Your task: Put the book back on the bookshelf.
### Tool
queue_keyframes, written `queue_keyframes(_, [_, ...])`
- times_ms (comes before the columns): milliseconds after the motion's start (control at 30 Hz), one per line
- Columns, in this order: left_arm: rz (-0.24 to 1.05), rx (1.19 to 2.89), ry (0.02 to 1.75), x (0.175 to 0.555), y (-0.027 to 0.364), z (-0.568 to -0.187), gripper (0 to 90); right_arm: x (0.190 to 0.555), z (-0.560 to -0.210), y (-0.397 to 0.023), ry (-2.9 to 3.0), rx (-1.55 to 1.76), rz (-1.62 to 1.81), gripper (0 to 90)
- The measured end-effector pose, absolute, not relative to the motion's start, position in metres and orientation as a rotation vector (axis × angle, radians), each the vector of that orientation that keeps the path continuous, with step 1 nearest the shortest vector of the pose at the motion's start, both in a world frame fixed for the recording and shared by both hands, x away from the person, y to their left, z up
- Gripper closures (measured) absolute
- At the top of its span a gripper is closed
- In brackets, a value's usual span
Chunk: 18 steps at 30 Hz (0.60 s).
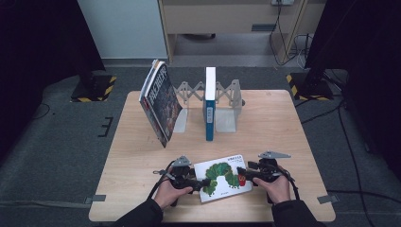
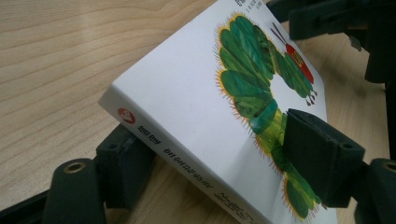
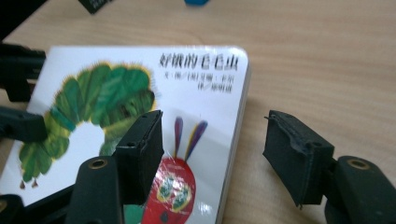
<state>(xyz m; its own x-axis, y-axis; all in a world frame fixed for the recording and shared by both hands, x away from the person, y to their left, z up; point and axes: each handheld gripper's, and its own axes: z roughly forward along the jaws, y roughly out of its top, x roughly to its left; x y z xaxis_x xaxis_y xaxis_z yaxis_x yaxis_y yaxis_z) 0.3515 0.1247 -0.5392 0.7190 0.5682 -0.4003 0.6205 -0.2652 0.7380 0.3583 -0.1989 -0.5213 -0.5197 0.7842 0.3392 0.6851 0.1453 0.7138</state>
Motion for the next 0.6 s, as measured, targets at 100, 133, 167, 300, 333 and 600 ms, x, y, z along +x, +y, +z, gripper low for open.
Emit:
queue_keyframes(100, [-0.068,1.941,0.913,0.3516,0.1248,-0.5392,24.1,0.3581,-0.5247,-0.196,2.325,1.487,1.32,39.7])
queue_keyframes(133, [-0.068,1.941,0.913,0.3516,0.1248,-0.5392,24.1,0.358,-0.525,-0.1948,2.329,1.491,1.335,41.4])
queue_keyframes(167, [-0.068,1.941,0.914,0.3516,0.1248,-0.5392,24.1,0.3581,-0.5255,-0.1938,2.337,1.48,1.342,41.9])
queue_keyframes(300, [-0.069,1.94,0.915,0.3516,0.1248,-0.5392,24.1,0.3577,-0.5254,-0.1922,2.337,1.49,1.342,41.5])
queue_keyframes(333, [-0.07,1.939,0.915,0.3517,0.1248,-0.5393,24.1,0.3578,-0.5257,-0.192,2.333,1.488,1.34,41.6])
queue_keyframes(600, [-0.111,1.927,0.905,0.3512,0.1233,-0.5402,25.5,0.36,-0.5236,-0.1901,2.316,1.464,1.374,44.6])
